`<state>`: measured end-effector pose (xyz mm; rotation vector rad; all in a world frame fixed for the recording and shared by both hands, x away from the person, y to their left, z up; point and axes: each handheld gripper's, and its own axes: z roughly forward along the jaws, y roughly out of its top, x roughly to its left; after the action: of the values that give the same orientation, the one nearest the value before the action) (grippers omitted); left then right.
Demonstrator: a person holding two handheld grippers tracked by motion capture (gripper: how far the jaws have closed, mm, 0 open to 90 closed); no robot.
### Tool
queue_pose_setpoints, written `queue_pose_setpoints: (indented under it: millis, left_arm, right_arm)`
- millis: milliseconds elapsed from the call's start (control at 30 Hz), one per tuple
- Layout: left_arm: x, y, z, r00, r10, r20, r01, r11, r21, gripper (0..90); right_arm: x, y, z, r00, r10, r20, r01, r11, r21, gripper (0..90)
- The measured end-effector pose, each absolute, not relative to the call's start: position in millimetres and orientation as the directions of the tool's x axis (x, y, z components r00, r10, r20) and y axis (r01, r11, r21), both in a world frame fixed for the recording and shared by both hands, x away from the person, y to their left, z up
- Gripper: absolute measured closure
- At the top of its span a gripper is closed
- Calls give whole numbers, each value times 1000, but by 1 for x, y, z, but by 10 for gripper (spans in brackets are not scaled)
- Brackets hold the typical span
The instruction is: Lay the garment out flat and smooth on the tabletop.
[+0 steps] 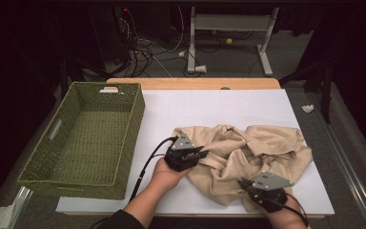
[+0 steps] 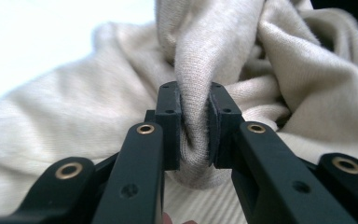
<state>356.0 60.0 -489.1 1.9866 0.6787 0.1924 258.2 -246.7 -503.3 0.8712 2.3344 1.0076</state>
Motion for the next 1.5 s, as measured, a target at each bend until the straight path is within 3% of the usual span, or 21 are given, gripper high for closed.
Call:
queue_pose_setpoints:
  millis: [267,367,433,533,567,633,667,767,833,867,967,1033,1100,1167,1233,1333,1400,1467,1500]
  left_arm:
    - [365,70,-491,795,590,-140,390,-321,863,746]
    - [368,76,-492,774,617,-141,402,-307,863,746]
    - [372,81,-496,764,621,-175,430,-288,856,744]
    - [373,79,-501,762,624,-171,436,-300,848,725]
    - [373,79,-501,757,634,-156,431,-306,849,689]
    - [372,79,-500,739,664,-114,417,-318,852,505]
    - [373,80,-500,733,670,-114,426,-323,845,413]
    - [377,86,-502,703,695,-149,476,-304,825,256]
    - [377,86,-502,703,694,-153,477,-301,826,251]
    - [377,85,-503,707,693,-143,472,-311,825,251]
    - [374,82,-503,713,688,-138,463,-313,829,251]
    - [374,81,-503,717,684,-137,463,-320,827,251]
    - [374,80,-505,717,682,-142,468,-321,823,250]
    - [374,78,-506,716,683,-145,473,-323,820,250]
    - [373,78,-507,721,679,-141,473,-332,816,250]
    - [373,77,-507,726,674,-138,466,-335,819,250]
    - [372,77,-507,726,675,-135,463,-334,821,251]
    - [372,76,-507,727,674,-133,460,-334,823,251]
    - [372,76,-506,728,672,-133,459,-334,823,251]
  right_arm:
    - [275,-323,-497,-500,859,-111,463,374,803,878]
    - [277,-335,-498,-424,886,-187,477,394,786,880]
    - [281,-357,-497,-377,920,-102,501,296,813,880]
    - [280,-361,-496,-386,918,-93,491,290,821,875]
    - [278,-355,-495,-408,908,-90,481,298,825,871]
    - [275,-344,-492,-446,891,-90,460,314,830,850]
    - [274,-339,-490,-464,882,-83,450,316,836,810]
    - [267,-323,-484,-522,852,-40,418,296,859,683]
    - [261,-309,-475,-544,838,-28,371,271,888,532]
    - [261,-309,-475,-544,838,-28,371,271,888,532]
    - [257,-293,-469,-591,807,1,341,248,907,388]
    - [260,-285,-473,-619,784,41,354,232,906,353]
    - [263,-276,-480,-615,788,15,380,279,882,288]
    - [271,-275,-488,-606,793,60,441,272,855,196]
    - [279,-272,-500,-597,799,63,499,309,810,157]
    - [281,-266,-509,-607,793,45,532,364,765,135]
    - [281,-258,-514,-616,788,-22,526,431,734,164]
    - [280,-255,-514,-613,788,-64,511,457,728,283]
    - [279,-257,-513,-608,791,-72,504,454,735,392]
